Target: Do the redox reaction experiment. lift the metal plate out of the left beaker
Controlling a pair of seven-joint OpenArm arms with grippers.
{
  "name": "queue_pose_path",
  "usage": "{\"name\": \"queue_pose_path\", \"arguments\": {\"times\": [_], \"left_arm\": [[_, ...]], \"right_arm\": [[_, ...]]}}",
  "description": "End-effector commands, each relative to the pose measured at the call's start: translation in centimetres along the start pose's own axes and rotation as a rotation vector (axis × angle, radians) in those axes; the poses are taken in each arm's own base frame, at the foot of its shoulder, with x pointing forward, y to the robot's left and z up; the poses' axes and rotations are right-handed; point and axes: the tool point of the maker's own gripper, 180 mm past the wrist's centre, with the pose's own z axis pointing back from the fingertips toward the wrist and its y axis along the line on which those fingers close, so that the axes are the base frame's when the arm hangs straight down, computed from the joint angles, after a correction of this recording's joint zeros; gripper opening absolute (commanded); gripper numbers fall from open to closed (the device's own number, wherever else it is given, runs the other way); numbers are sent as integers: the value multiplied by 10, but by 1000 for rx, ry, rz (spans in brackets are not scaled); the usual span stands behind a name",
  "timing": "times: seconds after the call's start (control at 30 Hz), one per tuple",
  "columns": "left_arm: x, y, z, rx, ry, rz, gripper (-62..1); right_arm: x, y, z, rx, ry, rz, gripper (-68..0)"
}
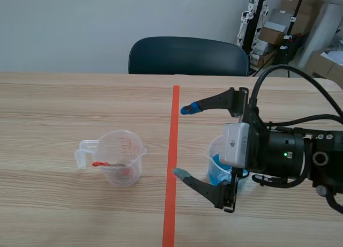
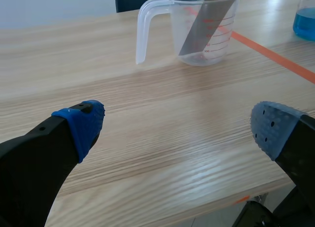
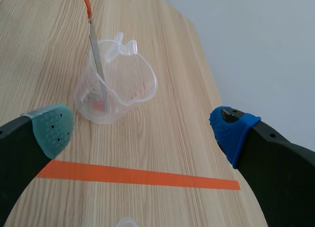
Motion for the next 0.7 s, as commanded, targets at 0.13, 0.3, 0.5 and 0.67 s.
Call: {"name": "queue_pose_path", "arguments": {"times": [0.13, 0.3, 0.5, 0.67], "left_arm": [[23, 9, -10, -11, -102, -45, 14], [33, 10, -18, -25, -141, -66, 14], [35, 11, -19, -29, -148, -54, 14], [35, 11, -19, -30, -148, -29, 14]], "right_arm": [[-4, 2, -20, 40, -19, 30, -102], [-6, 11, -37, 83, -34, 37, -102], [0, 14, -55, 122, -68, 65, -102], [5, 17, -70, 150, -96, 85, -102]]}}
